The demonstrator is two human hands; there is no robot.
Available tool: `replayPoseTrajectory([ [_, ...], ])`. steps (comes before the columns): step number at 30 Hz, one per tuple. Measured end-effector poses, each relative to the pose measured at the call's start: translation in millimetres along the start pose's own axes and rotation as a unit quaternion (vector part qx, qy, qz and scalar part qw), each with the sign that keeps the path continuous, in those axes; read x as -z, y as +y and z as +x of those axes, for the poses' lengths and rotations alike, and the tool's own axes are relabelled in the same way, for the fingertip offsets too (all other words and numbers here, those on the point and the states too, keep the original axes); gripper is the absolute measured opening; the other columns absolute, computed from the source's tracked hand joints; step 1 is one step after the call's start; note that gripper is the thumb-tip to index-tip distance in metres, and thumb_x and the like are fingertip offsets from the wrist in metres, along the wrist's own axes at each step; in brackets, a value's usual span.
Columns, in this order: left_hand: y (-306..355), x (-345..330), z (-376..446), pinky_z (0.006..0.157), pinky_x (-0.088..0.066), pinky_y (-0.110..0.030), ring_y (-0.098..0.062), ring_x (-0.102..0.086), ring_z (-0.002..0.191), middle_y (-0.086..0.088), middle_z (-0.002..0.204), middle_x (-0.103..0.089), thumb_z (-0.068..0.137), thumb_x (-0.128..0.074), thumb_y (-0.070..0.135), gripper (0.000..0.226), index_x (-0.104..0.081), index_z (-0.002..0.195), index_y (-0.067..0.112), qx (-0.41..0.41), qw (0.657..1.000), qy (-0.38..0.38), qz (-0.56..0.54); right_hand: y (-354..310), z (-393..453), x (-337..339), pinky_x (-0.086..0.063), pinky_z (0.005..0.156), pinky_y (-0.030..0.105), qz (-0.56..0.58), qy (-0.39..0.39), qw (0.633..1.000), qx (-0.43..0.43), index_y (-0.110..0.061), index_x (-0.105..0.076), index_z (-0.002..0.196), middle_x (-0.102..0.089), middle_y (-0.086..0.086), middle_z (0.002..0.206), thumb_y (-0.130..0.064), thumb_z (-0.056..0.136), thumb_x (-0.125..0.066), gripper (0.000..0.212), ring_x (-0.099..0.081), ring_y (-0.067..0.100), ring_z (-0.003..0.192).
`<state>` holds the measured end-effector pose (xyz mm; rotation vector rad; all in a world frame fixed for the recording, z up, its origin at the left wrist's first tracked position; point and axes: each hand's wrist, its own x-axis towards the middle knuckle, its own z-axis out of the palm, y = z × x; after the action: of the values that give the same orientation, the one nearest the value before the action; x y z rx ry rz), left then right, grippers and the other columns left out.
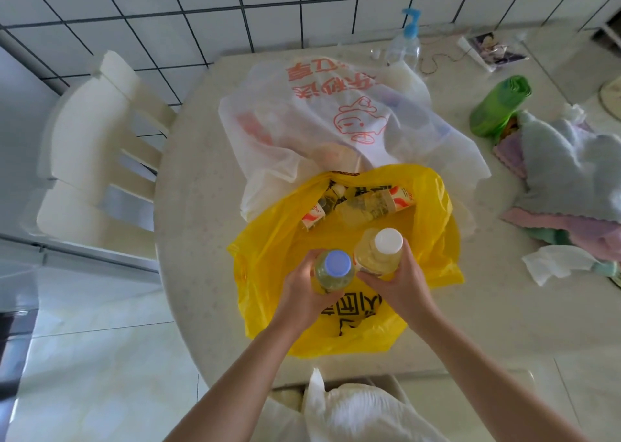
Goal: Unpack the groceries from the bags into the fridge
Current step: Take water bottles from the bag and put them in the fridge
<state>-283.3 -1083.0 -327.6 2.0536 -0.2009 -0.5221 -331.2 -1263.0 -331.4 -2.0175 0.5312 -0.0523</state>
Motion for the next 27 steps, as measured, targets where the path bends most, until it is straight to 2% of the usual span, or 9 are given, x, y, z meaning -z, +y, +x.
replayPoseTrajectory([
  [5, -1.7, -1.5, 3.3, 0.069, -0.046, -0.008, -0.001, -0.062, 0.091, 0.020, 0.098, -0.065, 0.066, -0.087, 0.024, 0.056, -0.055, 0.109, 0.038, 0.015, 0.999, 0.022, -0.028, -8.8, 0.1, 1.0, -0.043, 0.078, 0.016, 0.015, 0.011, 1.000, -0.020, -0.020, -0.046, 0.124, -0.056, -0.006, 0.113, -0.023, 0.064, -0.087, 0.073, -0.053, 0.014, 0.106],
  [9, 1.7, 9.5, 3.9, 0.080, -0.051, -0.023, -0.006, -0.062, 0.100, 0.015, 0.104, -0.067, 0.059, -0.089, 0.031, 0.063, -0.057, 0.113, 0.036, 0.031, 0.997, 0.025, -0.060, -19.6, -8.3, 2.1, -0.053, 0.087, 0.039, 0.052, 0.024, 0.998, -0.037, -0.027, -0.048, 0.118, -0.059, -0.011, 0.111, -0.027, 0.063, -0.087, 0.067, -0.056, 0.014, 0.106],
  [11, 7.0, 19.4, 1.2, 0.085, -0.051, -0.026, -0.005, -0.060, 0.104, 0.018, 0.107, -0.066, 0.058, -0.090, 0.031, 0.067, -0.054, 0.113, 0.040, 0.031, 0.996, 0.030, -0.075, -25.2, -15.3, 3.6, -0.054, 0.088, 0.044, 0.082, 0.031, 0.995, -0.044, -0.030, -0.049, 0.117, -0.060, -0.014, 0.112, -0.028, 0.062, -0.088, 0.067, -0.057, 0.011, 0.107],
  [13, 15.2, 30.2, -4.3, 0.084, -0.052, -0.023, -0.002, -0.061, 0.103, 0.019, 0.107, -0.066, 0.058, -0.091, 0.024, 0.067, -0.054, 0.110, 0.043, 0.024, 0.994, 0.035, -0.098, -33.7, -24.1, 4.3, -0.054, 0.088, 0.046, 0.105, 0.040, 0.993, -0.041, -0.034, -0.051, 0.117, -0.061, -0.014, 0.113, -0.034, 0.059, -0.088, 0.069, -0.057, 0.011, 0.109],
  [15, 23.3, 41.3, -11.5, 0.077, -0.051, -0.012, 0.005, -0.062, 0.097, 0.022, 0.101, -0.066, 0.060, -0.091, 0.019, 0.063, -0.055, 0.106, 0.042, 0.016, 0.994, 0.039, -0.105, -44.8, -34.9, 4.2, -0.054, 0.088, 0.047, 0.126, 0.050, 0.990, -0.036, -0.036, -0.053, 0.117, -0.062, -0.013, 0.113, -0.044, 0.054, -0.086, 0.072, -0.058, 0.012, 0.110],
  [17, 30.0, 51.9, -20.0, 0.069, -0.048, -0.006, 0.012, -0.061, 0.089, 0.022, 0.099, -0.065, 0.061, -0.090, 0.016, 0.062, -0.057, 0.110, 0.034, 0.010, 0.993, 0.039, -0.115, -56.5, -46.8, 3.3, -0.055, 0.087, 0.043, 0.146, 0.056, 0.987, -0.027, -0.032, -0.053, 0.120, -0.063, -0.011, 0.113, -0.043, 0.054, -0.084, 0.074, -0.058, 0.012, 0.110],
  [19, 31.4, 60.0, -27.9, 0.066, -0.048, -0.006, 0.012, -0.062, 0.088, 0.016, 0.100, -0.067, 0.061, -0.089, 0.016, 0.063, -0.058, 0.115, 0.025, 0.010, 0.990, 0.037, -0.132, -65.8, -57.9, 1.4, -0.055, 0.086, 0.034, 0.157, 0.060, 0.986, -0.019, -0.028, -0.053, 0.124, -0.063, -0.011, 0.114, -0.036, 0.056, -0.084, 0.075, -0.059, 0.009, 0.109],
  [23, 24.6, 70.5, -44.5, 0.068, -0.052, -0.012, 0.002, -0.064, 0.090, 0.014, 0.096, -0.069, 0.061, -0.089, 0.023, 0.055, -0.060, 0.107, 0.031, 0.018, 0.990, 0.045, -0.133, -74.6, -75.5, -4.7, -0.053, 0.076, 0.019, 0.163, 0.071, 0.984, -0.014, -0.026, -0.056, 0.122, -0.066, -0.010, 0.110, -0.021, 0.061, -0.088, 0.069, -0.061, 0.006, 0.103],
  [27, 13.9, 76.3, -67.2, 0.074, -0.055, -0.022, -0.005, -0.065, 0.090, 0.013, 0.094, -0.070, 0.061, -0.090, 0.024, 0.052, -0.060, 0.103, 0.033, 0.028, 0.991, 0.054, -0.121, -74.5, -93.4, -12.6, -0.051, 0.070, 0.016, 0.170, 0.066, 0.983, -0.013, -0.027, -0.058, 0.117, -0.067, -0.010, 0.104, -0.015, 0.062, -0.088, 0.064, -0.063, 0.008, 0.097],
])
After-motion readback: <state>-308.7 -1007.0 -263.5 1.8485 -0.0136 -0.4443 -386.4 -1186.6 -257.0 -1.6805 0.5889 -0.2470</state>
